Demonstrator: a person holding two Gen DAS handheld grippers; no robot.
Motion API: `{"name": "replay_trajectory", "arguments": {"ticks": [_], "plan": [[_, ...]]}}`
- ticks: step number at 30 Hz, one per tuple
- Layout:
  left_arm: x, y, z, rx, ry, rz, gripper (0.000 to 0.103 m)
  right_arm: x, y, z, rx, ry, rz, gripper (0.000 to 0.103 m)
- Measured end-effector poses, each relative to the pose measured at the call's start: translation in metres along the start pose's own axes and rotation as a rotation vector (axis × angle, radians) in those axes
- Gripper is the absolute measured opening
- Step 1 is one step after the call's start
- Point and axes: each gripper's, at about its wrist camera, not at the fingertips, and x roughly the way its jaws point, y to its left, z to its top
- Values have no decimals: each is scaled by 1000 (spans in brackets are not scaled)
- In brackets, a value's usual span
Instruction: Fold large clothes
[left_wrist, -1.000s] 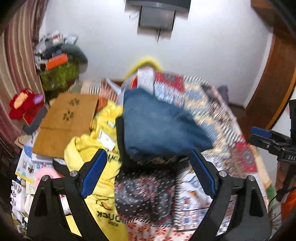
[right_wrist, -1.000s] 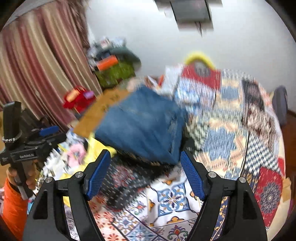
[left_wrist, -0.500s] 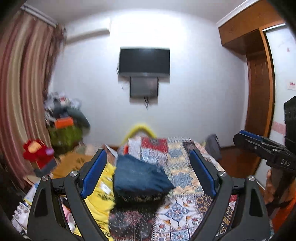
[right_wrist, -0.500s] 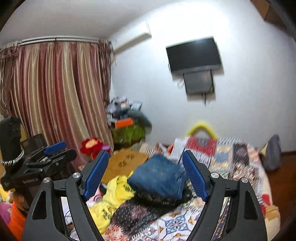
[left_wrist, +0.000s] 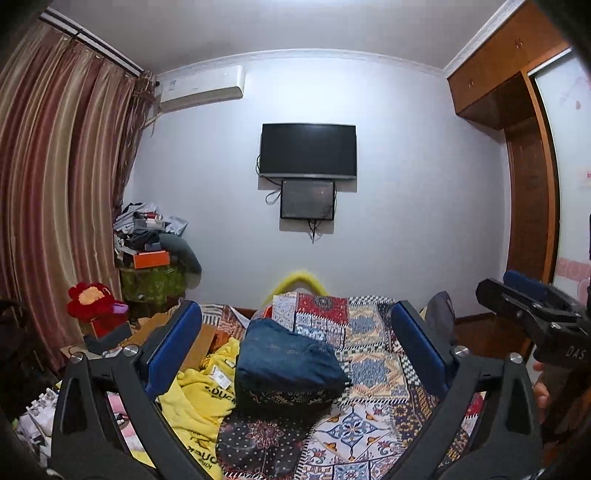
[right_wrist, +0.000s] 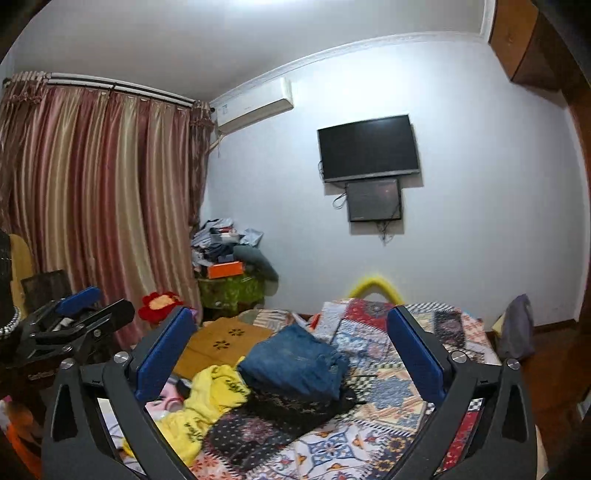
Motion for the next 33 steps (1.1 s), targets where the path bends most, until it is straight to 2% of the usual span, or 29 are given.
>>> {"name": "replay_trajectory", "arguments": {"ticks": [9,33], "plan": [[7,6,-9,-25,30,16,103,4,-1,-5,-2,29,-7,103],[13,3,-17,-6,51,31,103,2,-7,-14,28,81,-24,103]]}}
